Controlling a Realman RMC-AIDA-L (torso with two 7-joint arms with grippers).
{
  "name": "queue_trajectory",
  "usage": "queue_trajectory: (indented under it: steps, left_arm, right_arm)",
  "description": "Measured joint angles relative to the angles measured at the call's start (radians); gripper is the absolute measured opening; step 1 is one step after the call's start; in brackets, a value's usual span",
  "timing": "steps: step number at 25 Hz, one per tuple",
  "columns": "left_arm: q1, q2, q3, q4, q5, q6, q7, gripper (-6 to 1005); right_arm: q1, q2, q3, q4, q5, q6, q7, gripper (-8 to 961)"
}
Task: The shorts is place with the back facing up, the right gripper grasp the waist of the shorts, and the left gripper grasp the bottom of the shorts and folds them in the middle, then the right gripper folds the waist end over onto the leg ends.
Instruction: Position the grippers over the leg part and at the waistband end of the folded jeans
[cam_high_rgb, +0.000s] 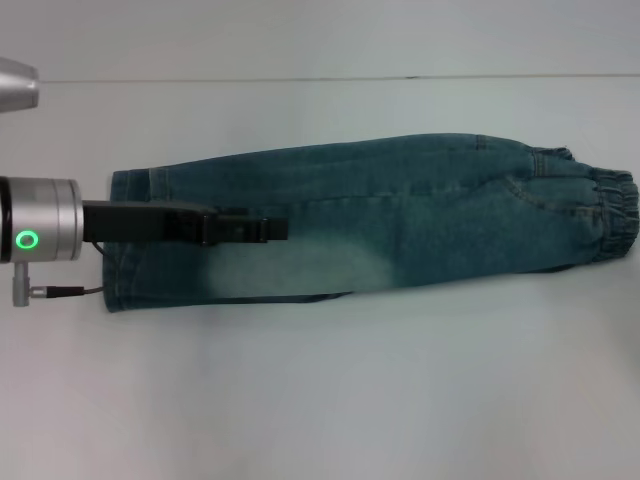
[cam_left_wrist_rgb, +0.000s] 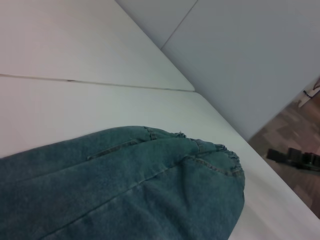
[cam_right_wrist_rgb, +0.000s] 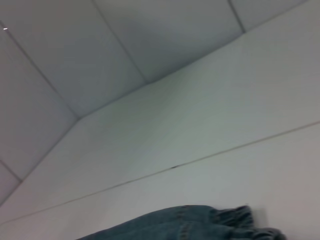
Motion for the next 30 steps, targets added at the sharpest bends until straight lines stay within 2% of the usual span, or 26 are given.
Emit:
queue_trajectory:
  steps: [10, 15, 19, 27, 30]
  left_arm:
    - [-0.038, -0.009, 0.006, -0.002, 0.0, 0.009, -0.01, 939]
    - [-0.061, -0.01, 0.055, -0.003, 0.0, 0.0, -0.021, 939]
    - [-0.064, -0.009, 0.079, -0.003, 0.001, -0.017, -0.035, 939]
    - [-0.053, -0.004, 0.076, -0.023, 0.0, -0.053, -0.033, 938]
    - [-0.056, -0.01, 0.079, -0.028, 0.0, -0.067, -0.029, 938]
  right_arm:
    - [-0.001, -0.02, -0.007, 0.007, -0.037, 0.066, 0.102, 922]
    - [0.029, -0.025, -0.014, 0.007, -0.076, 0.061, 0.146, 922]
    - [0.052, -0.025, -0.013, 0.007, -0.117, 0.067, 0.165, 921]
    - [0.053, -0.024, -0.008, 0.007, -0.119, 0.101, 0.16, 921]
    - [0.051, -0.025, -0.013, 0.013, -0.12, 0.123, 0.165, 921]
